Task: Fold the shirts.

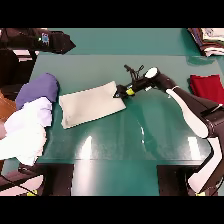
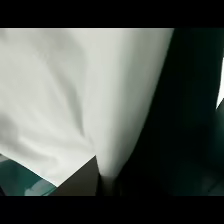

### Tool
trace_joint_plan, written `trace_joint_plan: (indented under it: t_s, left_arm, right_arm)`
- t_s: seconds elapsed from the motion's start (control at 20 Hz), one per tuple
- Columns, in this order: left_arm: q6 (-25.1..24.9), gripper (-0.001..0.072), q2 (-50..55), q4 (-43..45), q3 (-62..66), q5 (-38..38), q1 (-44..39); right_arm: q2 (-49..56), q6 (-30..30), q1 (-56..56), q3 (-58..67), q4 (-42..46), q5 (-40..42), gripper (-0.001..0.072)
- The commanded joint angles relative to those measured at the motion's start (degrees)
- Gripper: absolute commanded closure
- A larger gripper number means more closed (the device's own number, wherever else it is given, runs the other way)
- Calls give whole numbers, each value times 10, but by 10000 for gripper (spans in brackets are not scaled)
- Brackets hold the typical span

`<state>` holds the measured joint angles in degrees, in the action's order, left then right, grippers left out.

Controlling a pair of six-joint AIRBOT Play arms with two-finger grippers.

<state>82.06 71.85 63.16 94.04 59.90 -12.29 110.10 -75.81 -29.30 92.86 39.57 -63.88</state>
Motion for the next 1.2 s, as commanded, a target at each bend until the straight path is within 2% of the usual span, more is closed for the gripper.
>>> trace_joint_plan:
  t_s: [0.0, 0.2, 0.45, 0.65, 0.85, 1.15]
  left_arm:
    - [0, 681, 0, -8, 0, -3, -43]
    - [0, 680, 0, -7, 0, -26, -108]
    - [0, 680, 0, -15, 0, -52, -132]
    - [1, 679, 1, -15, 0, -59, -132]
    - [5, 679, 0, -15, 0, -71, -132]
    - [5, 680, 1, -17, 0, -68, -132]
  right_arm:
    - [-28, -32, 48, 52, 93, -11, 693]
    - [-96, -57, 195, 86, 188, -49, 692]
    - [-152, -59, 410, 103, 189, -39, 693]
    - [-159, -67, 526, 103, 140, -13, 693]
    - [-159, -67, 567, 103, 125, 33, 693]
    - [-186, -66, 569, 103, 125, 84, 693]
